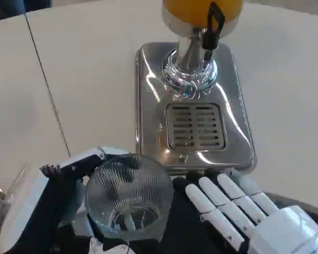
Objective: Grasp the cup under the faucet to collect the drink, then remove the cup.
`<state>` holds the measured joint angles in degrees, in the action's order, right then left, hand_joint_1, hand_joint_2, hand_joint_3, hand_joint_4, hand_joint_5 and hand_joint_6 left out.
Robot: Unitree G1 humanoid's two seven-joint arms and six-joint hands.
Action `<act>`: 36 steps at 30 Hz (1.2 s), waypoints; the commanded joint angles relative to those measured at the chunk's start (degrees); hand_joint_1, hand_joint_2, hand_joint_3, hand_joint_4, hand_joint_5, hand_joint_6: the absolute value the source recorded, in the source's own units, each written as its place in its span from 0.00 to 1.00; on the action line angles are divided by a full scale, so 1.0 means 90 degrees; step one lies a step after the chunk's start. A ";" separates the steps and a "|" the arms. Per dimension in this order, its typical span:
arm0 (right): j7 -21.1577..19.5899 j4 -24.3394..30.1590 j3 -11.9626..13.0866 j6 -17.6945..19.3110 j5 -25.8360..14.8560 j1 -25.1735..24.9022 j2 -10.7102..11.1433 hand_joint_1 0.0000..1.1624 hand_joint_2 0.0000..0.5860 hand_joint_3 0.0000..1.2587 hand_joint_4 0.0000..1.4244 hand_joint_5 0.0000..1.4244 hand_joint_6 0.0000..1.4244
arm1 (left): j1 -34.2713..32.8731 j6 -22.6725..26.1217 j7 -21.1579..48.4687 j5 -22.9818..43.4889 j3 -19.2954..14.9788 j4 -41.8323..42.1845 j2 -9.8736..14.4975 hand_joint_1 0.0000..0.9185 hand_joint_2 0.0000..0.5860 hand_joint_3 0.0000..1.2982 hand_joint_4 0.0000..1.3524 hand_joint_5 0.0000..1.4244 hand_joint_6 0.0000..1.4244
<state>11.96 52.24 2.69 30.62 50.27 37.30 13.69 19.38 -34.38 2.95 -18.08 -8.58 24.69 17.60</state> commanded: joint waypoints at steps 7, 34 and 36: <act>0.0020 0.0134 -0.0035 -0.0071 0.0057 0.0130 -0.0048 0.03 1.00 0.00 0.00 0.00 0.00 | 0.0021 -0.0041 -0.0035 0.0119 -0.0049 0.0110 -0.0085 0.73 0.00 0.88 0.82 0.97 1.00; 0.0149 0.0255 0.0266 -0.0552 -0.0161 -0.0010 -0.0040 0.06 1.00 0.00 0.00 0.00 0.00 | -0.2105 0.0801 -0.0756 -0.0964 0.0501 -0.1606 -0.0619 0.73 0.00 0.87 0.82 0.97 1.00; 0.0177 0.0292 0.0294 -0.0587 -0.0190 0.0003 -0.0027 0.06 1.00 0.00 0.00 0.00 0.00 | -0.2404 0.0864 -0.0878 -0.1086 0.0632 -0.1863 -0.0687 0.73 0.00 0.87 0.82 0.97 1.00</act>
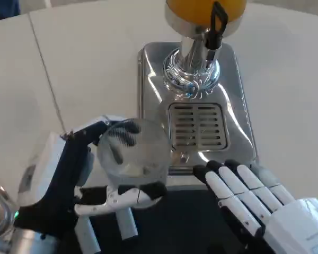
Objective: Grasp the cup under the faucet to collect the drink, then remove the cup.
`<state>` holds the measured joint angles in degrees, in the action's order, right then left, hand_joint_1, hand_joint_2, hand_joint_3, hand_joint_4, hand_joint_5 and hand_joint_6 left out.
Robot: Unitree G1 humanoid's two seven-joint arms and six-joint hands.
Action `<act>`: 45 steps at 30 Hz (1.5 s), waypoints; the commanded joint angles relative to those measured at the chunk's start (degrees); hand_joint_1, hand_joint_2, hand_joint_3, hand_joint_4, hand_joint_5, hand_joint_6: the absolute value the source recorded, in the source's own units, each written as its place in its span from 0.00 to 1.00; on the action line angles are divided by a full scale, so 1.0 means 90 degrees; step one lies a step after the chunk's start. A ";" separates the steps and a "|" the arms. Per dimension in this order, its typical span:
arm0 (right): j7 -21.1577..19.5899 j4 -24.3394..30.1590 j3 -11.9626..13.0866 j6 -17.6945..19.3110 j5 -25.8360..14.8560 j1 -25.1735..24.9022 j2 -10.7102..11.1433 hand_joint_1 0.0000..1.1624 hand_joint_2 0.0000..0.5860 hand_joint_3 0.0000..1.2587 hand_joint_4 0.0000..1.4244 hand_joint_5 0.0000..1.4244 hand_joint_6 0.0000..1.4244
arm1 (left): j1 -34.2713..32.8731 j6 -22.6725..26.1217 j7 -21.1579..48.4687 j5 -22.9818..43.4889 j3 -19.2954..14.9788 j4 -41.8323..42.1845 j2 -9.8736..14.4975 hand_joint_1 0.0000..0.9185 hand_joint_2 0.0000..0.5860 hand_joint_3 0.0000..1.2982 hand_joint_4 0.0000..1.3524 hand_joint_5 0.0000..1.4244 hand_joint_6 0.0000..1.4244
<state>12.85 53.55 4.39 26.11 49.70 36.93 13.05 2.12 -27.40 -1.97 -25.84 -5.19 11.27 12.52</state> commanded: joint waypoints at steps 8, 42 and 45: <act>0.0162 0.0151 0.0209 -0.0184 -0.0212 -0.0008 0.0117 0.06 1.00 0.00 0.00 0.00 0.00 | -0.1392 0.0229 -0.0736 -0.0612 0.0806 -0.1219 -0.0302 0.73 0.00 0.87 0.82 0.96 1.00; 0.0442 0.0428 0.0359 -0.0469 -0.0323 0.0066 0.0083 0.09 1.00 0.00 0.00 0.00 0.00 | -0.3960 0.0724 -0.2687 -0.1296 0.2054 -0.4416 -0.0677 0.74 0.00 0.87 0.81 0.96 1.00; 0.0507 0.0417 0.0417 -0.0484 -0.0391 0.0029 0.0158 0.10 1.00 0.00 0.00 0.00 0.00 | -0.4135 0.0868 -0.3116 -0.1558 0.2191 -0.4582 -0.0722 0.74 0.00 0.87 0.81 0.96 1.00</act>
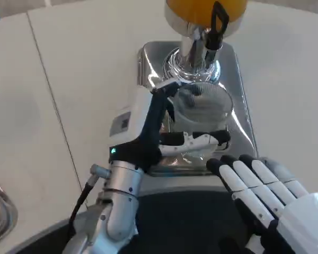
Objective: Grasp the cup under the faucet to collect the drink, then remove the cup.
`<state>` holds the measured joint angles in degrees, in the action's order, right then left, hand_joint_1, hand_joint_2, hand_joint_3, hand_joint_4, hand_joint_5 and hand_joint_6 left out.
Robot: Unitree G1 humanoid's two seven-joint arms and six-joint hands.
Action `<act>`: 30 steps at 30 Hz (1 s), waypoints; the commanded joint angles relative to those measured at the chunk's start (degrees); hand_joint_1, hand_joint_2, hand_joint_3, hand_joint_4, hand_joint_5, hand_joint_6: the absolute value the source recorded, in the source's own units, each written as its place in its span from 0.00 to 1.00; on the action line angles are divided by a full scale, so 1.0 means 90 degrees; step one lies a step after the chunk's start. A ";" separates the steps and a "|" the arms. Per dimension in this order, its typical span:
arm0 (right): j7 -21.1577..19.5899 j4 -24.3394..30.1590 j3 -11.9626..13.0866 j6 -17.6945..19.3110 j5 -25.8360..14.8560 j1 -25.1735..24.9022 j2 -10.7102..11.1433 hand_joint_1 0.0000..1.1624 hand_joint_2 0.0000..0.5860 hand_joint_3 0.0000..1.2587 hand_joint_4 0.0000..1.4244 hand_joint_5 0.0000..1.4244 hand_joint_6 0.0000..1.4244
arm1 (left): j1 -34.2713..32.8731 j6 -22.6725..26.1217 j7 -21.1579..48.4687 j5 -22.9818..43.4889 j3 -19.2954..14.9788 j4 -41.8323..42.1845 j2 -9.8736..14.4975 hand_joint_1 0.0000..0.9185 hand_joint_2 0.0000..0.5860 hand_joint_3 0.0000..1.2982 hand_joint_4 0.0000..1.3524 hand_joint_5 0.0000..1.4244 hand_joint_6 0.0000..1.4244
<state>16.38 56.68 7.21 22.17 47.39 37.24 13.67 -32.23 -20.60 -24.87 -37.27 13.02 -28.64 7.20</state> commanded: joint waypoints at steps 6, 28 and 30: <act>0.0223 -0.0004 0.0041 -0.0120 -0.0155 -0.0200 0.0113 0.10 1.00 0.00 0.00 0.00 0.00 | -0.0660 0.0371 -0.0866 -0.0209 0.0227 -0.0537 -0.0312 0.74 0.00 0.86 0.81 0.96 1.00; 0.0283 0.0086 -0.0012 -0.0355 -0.0140 -0.0290 0.0063 0.10 1.00 0.00 0.00 0.00 0.00 | -0.1316 0.0528 -0.1862 -0.0318 0.0714 -0.1968 -0.0365 0.73 0.00 0.79 0.78 0.91 1.00; 0.0285 0.0077 -0.0020 -0.0360 -0.0142 -0.0290 0.0062 0.10 1.00 0.00 0.00 0.00 0.00 | -0.1302 0.0394 -0.1756 -0.0125 0.0661 -0.2019 -0.0327 0.71 0.00 0.68 0.73 0.87 1.00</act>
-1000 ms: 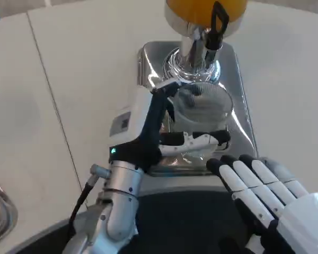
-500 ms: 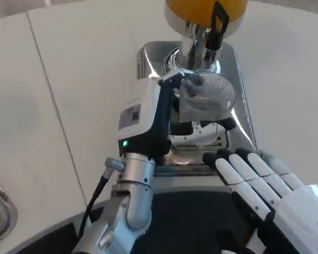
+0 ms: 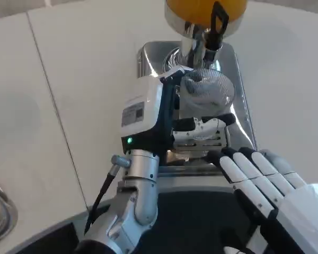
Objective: Grasp the cup under the faucet to collect the drink, then remove the cup.
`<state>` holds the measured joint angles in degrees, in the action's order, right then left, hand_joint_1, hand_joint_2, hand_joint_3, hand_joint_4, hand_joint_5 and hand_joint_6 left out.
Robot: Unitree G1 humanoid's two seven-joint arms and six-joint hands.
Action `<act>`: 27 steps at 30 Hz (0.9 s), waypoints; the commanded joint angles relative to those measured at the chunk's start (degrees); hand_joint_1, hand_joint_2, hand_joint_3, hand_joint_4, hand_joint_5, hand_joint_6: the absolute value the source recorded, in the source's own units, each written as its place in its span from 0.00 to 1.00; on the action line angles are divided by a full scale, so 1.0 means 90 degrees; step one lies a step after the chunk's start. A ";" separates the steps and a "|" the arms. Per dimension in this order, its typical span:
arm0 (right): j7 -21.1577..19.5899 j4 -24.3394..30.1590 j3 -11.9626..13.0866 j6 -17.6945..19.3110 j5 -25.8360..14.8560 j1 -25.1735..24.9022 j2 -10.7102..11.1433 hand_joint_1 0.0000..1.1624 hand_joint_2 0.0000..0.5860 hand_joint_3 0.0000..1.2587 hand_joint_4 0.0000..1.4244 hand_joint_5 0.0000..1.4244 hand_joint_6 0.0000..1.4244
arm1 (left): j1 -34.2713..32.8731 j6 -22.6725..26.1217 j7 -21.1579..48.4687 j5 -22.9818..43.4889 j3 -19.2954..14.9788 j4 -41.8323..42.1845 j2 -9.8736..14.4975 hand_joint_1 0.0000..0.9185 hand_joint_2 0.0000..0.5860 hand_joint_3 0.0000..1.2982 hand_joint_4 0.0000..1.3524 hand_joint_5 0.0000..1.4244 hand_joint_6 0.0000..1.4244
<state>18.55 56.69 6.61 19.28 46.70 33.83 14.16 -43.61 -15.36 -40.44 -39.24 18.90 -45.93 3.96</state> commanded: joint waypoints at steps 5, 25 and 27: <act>0.0075 0.0013 -0.0081 -0.0079 -0.0005 -0.0031 -0.0012 0.10 1.00 0.00 0.00 0.00 0.00 | -0.0067 -0.0452 0.0244 0.0363 -0.0019 -0.0180 0.0186 0.45 0.05 0.33 0.36 0.62 0.81; 0.0003 0.0055 -0.0347 -0.0029 0.0127 -0.0002 -0.0080 0.10 1.00 0.00 0.00 0.00 0.00 | 0.0183 -0.0752 0.0855 0.0706 -0.0252 0.0391 0.0588 0.19 0.00 0.11 0.08 0.32 0.38; -0.0005 0.0044 -0.0402 -0.0029 0.0164 -0.0018 -0.0106 0.10 1.00 0.00 0.00 0.00 0.00 | 0.0260 -0.0739 0.0942 0.0726 -0.0275 0.0539 0.0650 0.18 0.00 0.10 0.06 0.30 0.34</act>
<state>18.98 56.69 3.40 18.70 47.84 33.27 13.50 -42.58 -21.30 -33.01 -33.02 16.63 -42.56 9.40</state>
